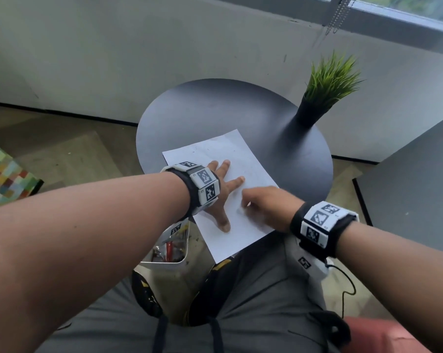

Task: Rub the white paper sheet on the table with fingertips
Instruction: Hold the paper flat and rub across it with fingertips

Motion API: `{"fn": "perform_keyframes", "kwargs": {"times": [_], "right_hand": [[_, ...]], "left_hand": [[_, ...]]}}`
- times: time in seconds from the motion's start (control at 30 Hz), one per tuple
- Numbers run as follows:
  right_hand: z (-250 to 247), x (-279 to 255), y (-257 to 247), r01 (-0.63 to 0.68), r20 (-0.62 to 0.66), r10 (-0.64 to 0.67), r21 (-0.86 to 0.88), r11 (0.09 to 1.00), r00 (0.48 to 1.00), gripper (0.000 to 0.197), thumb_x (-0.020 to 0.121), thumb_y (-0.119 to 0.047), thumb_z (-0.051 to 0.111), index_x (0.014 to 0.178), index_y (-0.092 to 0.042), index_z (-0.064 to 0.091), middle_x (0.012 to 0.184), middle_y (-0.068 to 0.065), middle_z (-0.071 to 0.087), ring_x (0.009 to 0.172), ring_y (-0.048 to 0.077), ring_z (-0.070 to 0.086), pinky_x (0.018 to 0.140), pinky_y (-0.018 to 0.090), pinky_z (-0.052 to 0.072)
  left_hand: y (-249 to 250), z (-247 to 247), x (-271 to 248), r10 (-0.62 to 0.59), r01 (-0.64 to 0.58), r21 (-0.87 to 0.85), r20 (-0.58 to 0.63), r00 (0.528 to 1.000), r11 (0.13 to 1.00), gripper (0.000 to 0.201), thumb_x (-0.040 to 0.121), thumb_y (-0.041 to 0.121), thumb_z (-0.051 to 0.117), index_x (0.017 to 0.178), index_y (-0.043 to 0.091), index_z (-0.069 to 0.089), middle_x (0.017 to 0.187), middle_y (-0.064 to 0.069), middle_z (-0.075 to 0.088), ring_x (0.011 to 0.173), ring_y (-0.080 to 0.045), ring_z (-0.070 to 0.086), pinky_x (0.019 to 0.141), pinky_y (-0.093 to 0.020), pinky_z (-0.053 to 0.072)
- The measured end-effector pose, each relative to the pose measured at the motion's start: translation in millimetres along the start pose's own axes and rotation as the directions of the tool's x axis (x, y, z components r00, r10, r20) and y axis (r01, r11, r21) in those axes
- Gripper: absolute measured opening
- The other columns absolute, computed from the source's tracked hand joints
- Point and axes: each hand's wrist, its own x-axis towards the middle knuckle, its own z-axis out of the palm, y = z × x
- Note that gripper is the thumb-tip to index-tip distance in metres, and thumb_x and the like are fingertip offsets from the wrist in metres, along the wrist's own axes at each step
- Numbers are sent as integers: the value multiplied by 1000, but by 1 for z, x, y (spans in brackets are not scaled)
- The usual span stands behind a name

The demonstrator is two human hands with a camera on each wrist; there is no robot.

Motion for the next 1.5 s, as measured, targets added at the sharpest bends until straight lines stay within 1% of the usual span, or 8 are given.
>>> {"fn": "perform_keyframes", "kwargs": {"times": [0.27, 0.43, 0.6, 0.77, 0.93, 1.1, 1.27, 1.5], "right_hand": [[10, -14, -18, 92, 55, -93, 25, 995, 994, 9, 89, -20, 55, 98, -18, 57, 87, -6, 58, 80, 16, 48, 71, 30, 43], [-9, 4, 17, -336, -158, 348, 94, 937, 924, 13, 92, -31, 55, 97, -19, 54, 93, 3, 60, 89, 27, 57, 78, 37, 49], [11, -17, -24, 58, 35, -59, 36, 998, 998, 6, 90, -20, 53, 93, -15, 55, 87, -1, 58, 82, 21, 50, 71, 34, 42], [-4, 3, 14, -296, -142, 304, 79, 952, 942, 14, 90, -34, 55, 95, -21, 53, 91, 0, 59, 87, 25, 57, 77, 35, 49], [13, -9, -25, -1, 26, 0, 24, 1000, 1000, 9, 92, -25, 52, 95, -17, 53, 93, 2, 61, 84, 23, 50, 71, 32, 41], [-8, 6, 13, -320, -112, 327, 81, 944, 938, 14, 90, -30, 54, 97, -18, 54, 95, 2, 60, 91, 26, 57, 78, 35, 49], [19, -8, -30, 60, 18, -59, -22, 998, 998, 14, 97, -28, 46, 88, -20, 40, 87, -1, 48, 81, 22, 45, 71, 34, 36], [-3, 2, 18, -234, -187, 256, 129, 963, 948, 9, 92, -26, 53, 92, -23, 44, 96, -2, 53, 89, 25, 53, 72, 33, 39]], "left_hand": [[1, 4, -2, -3, 2, -37, -14, 1000, 999, 137, 54, 87, 67, 153, 43, -17, 162, -7, -28, 150, -37, -17, 114, -67, 11], [1, 4, -3, -4, 4, -54, -13, 1000, 999, 139, 54, 84, 72, 153, 43, -17, 162, -7, -27, 150, -36, -17, 114, -68, 13], [2, 4, -3, -1, 1, -28, -11, 1000, 1000, 140, 55, 84, 71, 153, 41, -19, 161, -9, -29, 150, -38, -17, 113, -68, 13], [1, 5, -2, -5, 5, -45, -9, 1000, 999, 139, 55, 83, 72, 152, 43, -19, 161, -7, -29, 150, -36, -18, 113, -68, 12], [2, 4, -2, -3, 3, -26, 0, 1000, 1000, 140, 55, 84, 70, 153, 41, -20, 161, -9, -31, 149, -38, -19, 113, -68, 13], [0, 6, -2, -10, 9, -43, -5, 1000, 999, 140, 54, 84, 71, 152, 43, -20, 161, -7, -30, 150, -37, -19, 113, -69, 12], [-2, 1, -3, -2, 1, 23, 3, 1000, 1000, 141, 52, 87, 70, 152, 43, -19, 162, -8, -28, 150, -38, -14, 112, -72, 9], [5, -6, -7, 51, -51, 21, -12, 999, 998, 121, 67, 72, 74, 155, 44, -4, 165, -7, -11, 150, -35, 0, 117, -61, 18]]}}
